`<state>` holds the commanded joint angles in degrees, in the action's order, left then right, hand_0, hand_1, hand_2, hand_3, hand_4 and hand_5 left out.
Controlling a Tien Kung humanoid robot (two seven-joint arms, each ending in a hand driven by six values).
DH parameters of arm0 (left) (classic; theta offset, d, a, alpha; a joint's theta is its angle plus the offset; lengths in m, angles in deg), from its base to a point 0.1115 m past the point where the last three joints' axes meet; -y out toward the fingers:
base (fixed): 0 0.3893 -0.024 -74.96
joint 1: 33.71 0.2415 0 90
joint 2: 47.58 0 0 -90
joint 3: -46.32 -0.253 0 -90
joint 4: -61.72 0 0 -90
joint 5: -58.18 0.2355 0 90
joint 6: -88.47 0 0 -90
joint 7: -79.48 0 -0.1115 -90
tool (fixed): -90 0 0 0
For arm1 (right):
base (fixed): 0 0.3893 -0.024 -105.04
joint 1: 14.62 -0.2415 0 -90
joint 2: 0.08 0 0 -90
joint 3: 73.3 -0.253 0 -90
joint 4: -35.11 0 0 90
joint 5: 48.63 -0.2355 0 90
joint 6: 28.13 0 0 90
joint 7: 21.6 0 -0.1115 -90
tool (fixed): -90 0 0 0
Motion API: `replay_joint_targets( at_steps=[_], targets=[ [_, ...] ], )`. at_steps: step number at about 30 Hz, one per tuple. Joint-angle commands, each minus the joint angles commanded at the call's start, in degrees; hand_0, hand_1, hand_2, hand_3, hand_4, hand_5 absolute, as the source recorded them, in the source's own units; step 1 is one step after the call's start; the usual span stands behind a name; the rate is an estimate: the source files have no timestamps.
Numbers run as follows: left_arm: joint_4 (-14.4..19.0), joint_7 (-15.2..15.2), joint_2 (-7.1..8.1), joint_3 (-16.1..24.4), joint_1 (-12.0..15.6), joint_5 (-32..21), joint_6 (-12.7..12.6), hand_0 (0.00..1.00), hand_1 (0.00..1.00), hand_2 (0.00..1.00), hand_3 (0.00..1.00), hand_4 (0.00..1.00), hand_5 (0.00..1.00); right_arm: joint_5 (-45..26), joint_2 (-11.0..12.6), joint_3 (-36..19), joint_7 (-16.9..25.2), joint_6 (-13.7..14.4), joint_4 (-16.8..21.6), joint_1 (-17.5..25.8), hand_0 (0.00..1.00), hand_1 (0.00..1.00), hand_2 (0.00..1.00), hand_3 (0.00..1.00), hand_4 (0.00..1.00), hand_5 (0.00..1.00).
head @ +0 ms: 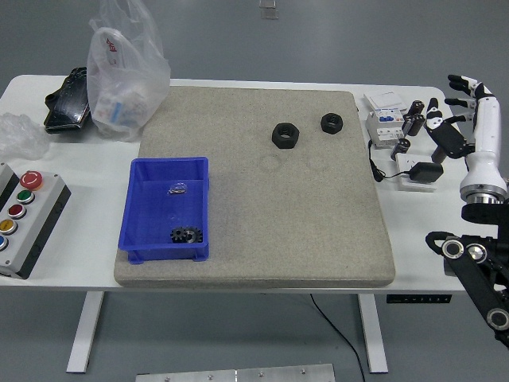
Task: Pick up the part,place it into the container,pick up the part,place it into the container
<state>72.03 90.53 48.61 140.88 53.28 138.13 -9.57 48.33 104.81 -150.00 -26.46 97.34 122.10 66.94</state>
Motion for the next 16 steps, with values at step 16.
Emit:
replay_joint_targets(
  at_steps=[16],
  targets=[
    [0.00, 0.28, -1.67, 0.39, 2.30, -1.83, -0.54, 0.742, 0.690, 0.693, 0.715, 0.733, 0.457, -1.73, 2.32, -1.57, 2.27, -0.75, 5.44, -2.19, 0.457, 0.638, 0.724, 0.912, 0.571, 0.174]
  ],
)
